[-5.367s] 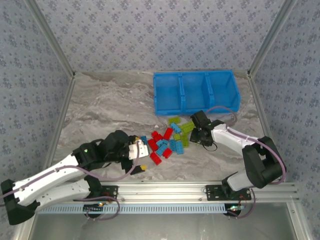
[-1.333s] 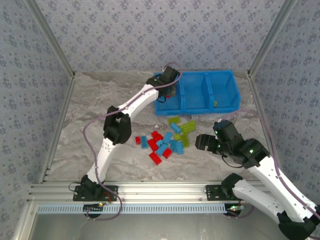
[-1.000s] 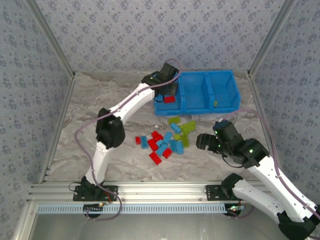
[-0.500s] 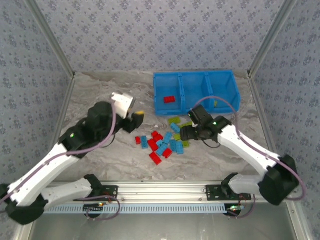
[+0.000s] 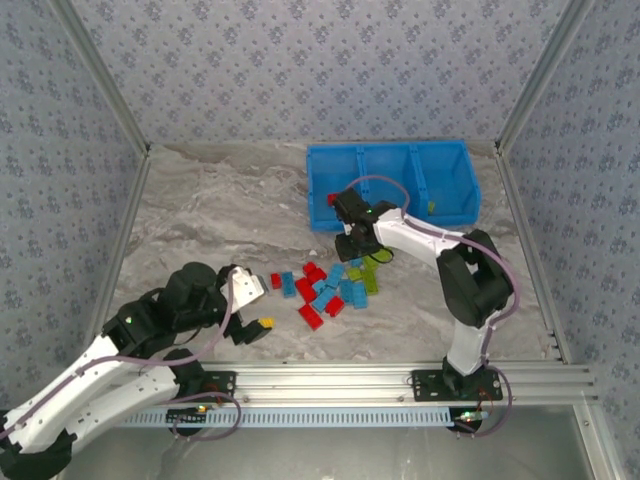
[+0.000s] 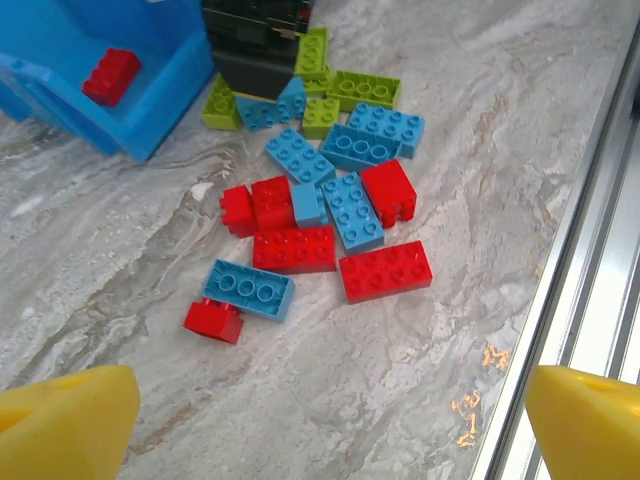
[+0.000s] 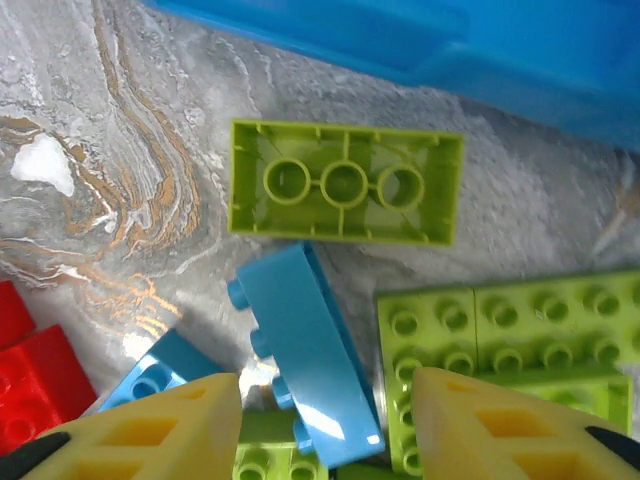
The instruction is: Sort the legos into containers by color
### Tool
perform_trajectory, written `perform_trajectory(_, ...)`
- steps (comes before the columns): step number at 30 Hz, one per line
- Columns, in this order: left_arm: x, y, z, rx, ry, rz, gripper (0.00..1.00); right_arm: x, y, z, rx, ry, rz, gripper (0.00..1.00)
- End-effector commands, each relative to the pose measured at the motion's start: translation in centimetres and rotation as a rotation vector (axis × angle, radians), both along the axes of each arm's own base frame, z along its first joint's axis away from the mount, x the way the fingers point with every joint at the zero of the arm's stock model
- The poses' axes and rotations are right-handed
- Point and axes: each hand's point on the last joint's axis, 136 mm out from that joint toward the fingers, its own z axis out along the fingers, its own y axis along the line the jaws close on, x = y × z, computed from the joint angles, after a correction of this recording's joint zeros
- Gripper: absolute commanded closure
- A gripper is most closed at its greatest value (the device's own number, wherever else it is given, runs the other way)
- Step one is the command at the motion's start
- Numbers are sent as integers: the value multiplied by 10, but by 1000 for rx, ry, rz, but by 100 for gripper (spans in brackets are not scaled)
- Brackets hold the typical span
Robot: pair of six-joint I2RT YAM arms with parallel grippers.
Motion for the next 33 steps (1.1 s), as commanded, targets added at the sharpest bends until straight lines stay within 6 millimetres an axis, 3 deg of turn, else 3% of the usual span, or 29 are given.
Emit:
perform_trajectory(1,1,-9,1,-9,-7,-36,1,3,6,-7,-18,7,29,56)
perform_trajectory(6,2,-9,-9,14,21,-26,1,4,4,-22,-73,11,20,62)
perform_trajectory(10,3,-6,-13,26,18,-15,1,1,6,-19,-62,14,20,73)
perform_trajectory(16,4,-6,-16,12,18,-3,1,-1,9,29,26,-72,13,81)
perform_trajectory(20,5,-5,-14,-5,12,4,1,-1,3,79,95,-180,-15,82)
perform_trajectory(22,7,-4,-12,-14,5,14,1,3,-9,105,100,-254,-60,82)
perform_trajectory(24,7,-2,-11,-24,6,25,1,14,-30,133,88,-342,-131,82)
perform_trajectory(27,11,-3,-1,-69,-26,33,1,40,-60,158,91,-421,-223,81)
perform_trajectory(30,11,-3,5,-102,-44,33,1,76,-83,154,109,-408,-284,81)
perform_trajectory(33,14,1,8,-121,-66,47,1,119,-97,127,94,-374,-325,82)
